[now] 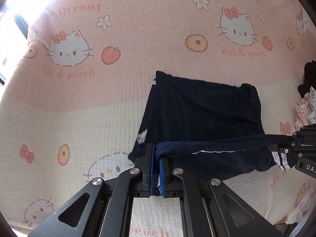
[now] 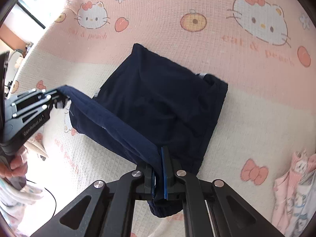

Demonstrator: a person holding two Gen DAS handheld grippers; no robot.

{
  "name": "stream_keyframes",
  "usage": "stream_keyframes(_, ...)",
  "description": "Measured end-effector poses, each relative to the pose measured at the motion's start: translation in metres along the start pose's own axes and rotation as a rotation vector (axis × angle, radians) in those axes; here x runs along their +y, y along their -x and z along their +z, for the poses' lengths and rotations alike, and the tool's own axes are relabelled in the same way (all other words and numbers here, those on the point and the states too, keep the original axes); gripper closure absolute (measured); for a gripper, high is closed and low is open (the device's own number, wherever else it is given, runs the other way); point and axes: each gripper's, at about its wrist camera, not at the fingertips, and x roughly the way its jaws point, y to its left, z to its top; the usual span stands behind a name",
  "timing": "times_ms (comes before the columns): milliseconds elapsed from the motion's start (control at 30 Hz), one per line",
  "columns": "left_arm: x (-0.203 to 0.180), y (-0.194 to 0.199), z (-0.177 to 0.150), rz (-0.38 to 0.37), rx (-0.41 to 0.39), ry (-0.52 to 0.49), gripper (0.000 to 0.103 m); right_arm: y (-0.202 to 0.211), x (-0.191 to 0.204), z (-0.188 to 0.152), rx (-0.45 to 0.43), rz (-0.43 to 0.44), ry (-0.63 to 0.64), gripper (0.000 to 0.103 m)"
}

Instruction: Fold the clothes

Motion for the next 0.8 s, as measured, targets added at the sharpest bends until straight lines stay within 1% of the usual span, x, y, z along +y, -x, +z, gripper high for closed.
stream_keyframes(100,-0.004,-0.005,0.012,0.007,-0.004,-0.048,0.101,-0.002,0.000,0.011,0.020,-0.034,0.005,0.097)
stream_keyframes(300,-0.011,-0.012,0.035,0.024,-0.014,-0.133,0.101,-0.003,-0.006,0.031,0.033,-0.054,-0.038,0.097)
stream_keyframes(400,-0.012,-0.015,0.045,0.025,-0.021,-0.127,0.101,-0.006,-0.010,0.041,0.044,-0.065,-0.048,0.097)
stream_keyframes(567,-0.007,-0.028,0.061,0.011,0.004,-0.082,0.101,-0.011,-0.016,0.051,0.049,-0.055,-0.084,0.097)
stream_keyframes(700,-0.002,-0.043,0.067,-0.023,0.036,-0.029,0.101,-0.018,-0.016,0.054,0.060,-0.072,-0.079,0.097)
stream_keyframes(800,-0.003,-0.053,0.071,-0.032,0.045,-0.021,0.101,-0.024,-0.018,0.057,0.070,-0.078,-0.056,0.097)
